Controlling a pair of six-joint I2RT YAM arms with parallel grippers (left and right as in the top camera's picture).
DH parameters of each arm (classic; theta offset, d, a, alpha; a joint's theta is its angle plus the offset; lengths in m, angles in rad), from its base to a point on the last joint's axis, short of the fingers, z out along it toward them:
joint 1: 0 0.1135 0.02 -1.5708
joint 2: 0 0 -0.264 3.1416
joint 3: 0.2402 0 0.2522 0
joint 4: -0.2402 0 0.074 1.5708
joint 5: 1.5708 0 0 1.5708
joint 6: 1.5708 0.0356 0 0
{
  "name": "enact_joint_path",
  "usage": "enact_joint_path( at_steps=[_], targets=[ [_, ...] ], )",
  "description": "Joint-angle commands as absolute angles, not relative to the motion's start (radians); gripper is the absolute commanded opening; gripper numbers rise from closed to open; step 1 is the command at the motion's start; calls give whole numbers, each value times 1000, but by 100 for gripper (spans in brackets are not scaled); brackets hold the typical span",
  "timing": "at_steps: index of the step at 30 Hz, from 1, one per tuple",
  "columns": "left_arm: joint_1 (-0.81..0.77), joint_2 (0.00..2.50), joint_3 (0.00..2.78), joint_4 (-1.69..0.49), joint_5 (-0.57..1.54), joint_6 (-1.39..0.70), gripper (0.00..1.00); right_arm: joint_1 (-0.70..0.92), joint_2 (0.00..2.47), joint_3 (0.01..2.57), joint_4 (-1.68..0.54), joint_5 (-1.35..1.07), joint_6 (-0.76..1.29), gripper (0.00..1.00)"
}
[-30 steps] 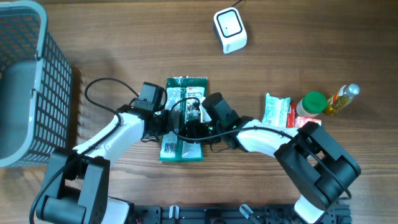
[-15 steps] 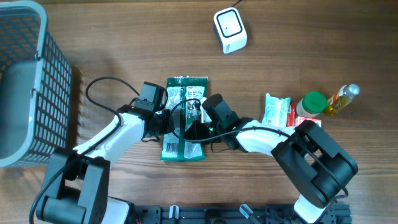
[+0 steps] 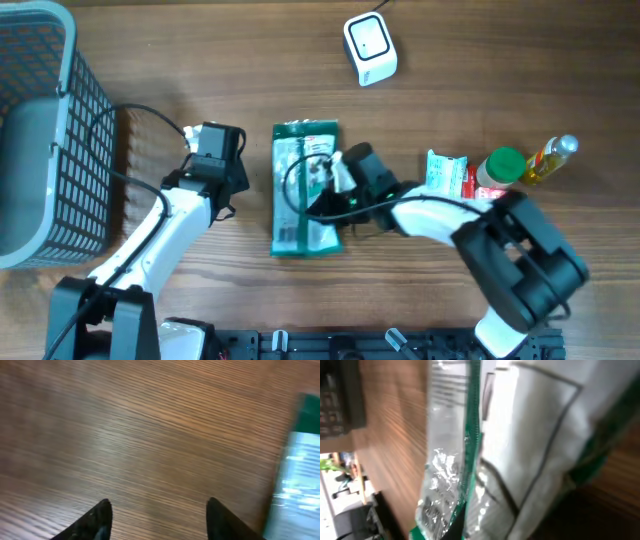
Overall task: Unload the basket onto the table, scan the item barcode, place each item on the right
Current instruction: 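Grasp the gloves packet with the right gripper, release the left gripper, then lift the gloves packet up to the white scanner with the right gripper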
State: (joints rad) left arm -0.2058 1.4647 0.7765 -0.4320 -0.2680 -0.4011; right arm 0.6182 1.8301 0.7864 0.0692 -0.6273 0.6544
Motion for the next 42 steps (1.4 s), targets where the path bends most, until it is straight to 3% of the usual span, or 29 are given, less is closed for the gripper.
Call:
enact_joint_path(
  at_steps=[1,7,13,20,21,22,23,34,39,42],
  targets=[
    [-175,1455,790,-429,-253,-396,57,536,1662,781,-7,-742,472,4],
    [-171,1460,789,-424,-156,-283,75,513,1409,781,-294,-741,187,4],
    [-137,1474,789,-416,-21,-208,79,513,1271,781,-302,-741,186,4],
    [41,1475,789,-416,175,-160,77,513,1227,781,-308,-741,220,4],
    [44,1475,789,-414,175,-160,80,513,1227,781,-306,-740,220,4],
    [44,1475,789,-413,175,-160,95,513,1227,781,-306,-738,220,4],
    [44,1475,789,-411,175,-161,100,513,1227,781,-306,-733,220,4],
    [44,1475,789,-411,175,-161,100,509,1227,807,-360,-730,224,4],
    [44,1475,789,-411,175,-161,100,493,1229,1077,-662,-642,101,4],
    [44,1475,789,-411,175,-161,100,493,1281,1415,-998,-452,-14,4]
  ],
)
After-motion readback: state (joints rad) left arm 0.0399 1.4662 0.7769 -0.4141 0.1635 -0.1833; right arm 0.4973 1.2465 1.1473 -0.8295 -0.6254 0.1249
